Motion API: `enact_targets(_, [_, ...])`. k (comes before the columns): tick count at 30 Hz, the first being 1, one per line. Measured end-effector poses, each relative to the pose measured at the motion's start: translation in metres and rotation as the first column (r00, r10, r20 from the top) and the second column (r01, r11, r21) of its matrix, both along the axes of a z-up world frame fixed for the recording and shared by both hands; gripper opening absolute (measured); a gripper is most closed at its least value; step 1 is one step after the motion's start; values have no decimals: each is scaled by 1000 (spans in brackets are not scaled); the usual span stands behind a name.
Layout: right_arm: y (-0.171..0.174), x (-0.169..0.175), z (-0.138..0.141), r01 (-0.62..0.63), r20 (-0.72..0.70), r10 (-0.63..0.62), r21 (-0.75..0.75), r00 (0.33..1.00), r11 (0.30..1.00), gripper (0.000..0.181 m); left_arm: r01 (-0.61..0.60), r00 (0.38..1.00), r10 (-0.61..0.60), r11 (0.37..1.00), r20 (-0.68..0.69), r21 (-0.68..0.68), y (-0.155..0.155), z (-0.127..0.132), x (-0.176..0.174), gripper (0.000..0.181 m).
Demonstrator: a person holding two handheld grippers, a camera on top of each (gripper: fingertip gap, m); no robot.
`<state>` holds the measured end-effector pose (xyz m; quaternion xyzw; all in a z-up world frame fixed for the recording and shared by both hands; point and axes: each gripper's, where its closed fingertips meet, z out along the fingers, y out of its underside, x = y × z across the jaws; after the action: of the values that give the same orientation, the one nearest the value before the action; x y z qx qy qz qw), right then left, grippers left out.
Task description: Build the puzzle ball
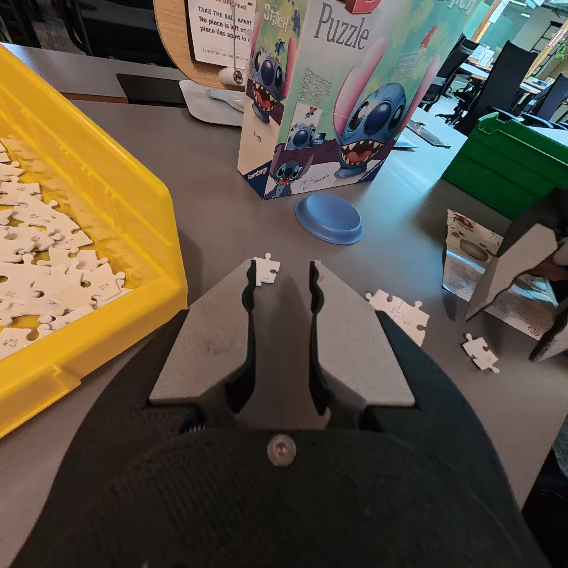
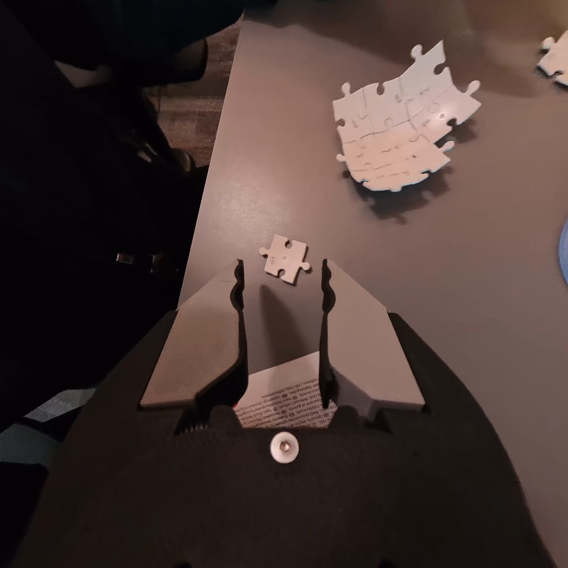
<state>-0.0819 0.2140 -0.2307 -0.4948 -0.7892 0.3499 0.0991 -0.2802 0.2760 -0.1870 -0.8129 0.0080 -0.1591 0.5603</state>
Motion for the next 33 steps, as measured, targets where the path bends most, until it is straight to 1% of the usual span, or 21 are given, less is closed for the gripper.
enact_targets(3, [-3,0,-10,-11,36,10,31,999,999,49,-4,1000,4,1000,-7,-2,0,-1,0,32])
enact_targets(6, [-6,-2,-13,-19,35,17,41,999,999,44,-7,1000,7,1000,-9,-3,0,-1,1,32])
enact_targets(7, [-5,-3,-13,-19,30,17,58,999,998,35,-5,1000,5,1000,-6,-5,0,-1,2,32])
enact_targets(9, [-4,-2,-16,-32,23,30,101,999,994,9,5,1000,-5,1000,12,-12,-2,-2,5,32])
enact_targets(10, [-5,-2,-16,-41,16,40,117,999,992,4,10,1000,-9,1000,27,-16,-3,-2,7,32])
enact_targets(13, [-7,-2,-17,-59,8,58,136,998,989,4,19,998,-17,999,60,-36,-8,-4,11,31])
enact_targets(16, [-3,-3,-16,-40,8,40,141,999,989,9,22,999,-21,999,40,-25,-17,-2,17,29])
enact_targets(18, [-4,-2,-16,-48,15,47,124,999,991,0,39,999,-39,999,12,-32,-26,-3,25,28])
enact_targets(22, [-7,-1,-16,-62,16,61,119,998,991,0,141,988,-146,985,-49,-95,-50,-5,58,29])
enact_targets(26, [-3,-4,-9,-33,-13,35,116,999,993,0,249,958,-266,957,-110,-146,-72,-7,94,30])
enact_targets(30, [2,-8,9,12,-77,-8,43,997,999,0,337,921,-372,910,-116,-240,-90,-21,126,33])
enact_targets(33, [8,-9,17,44,-107,-43,8,993,999,0,363,905,-410,882,-110,-299,-98,-34,140,35])
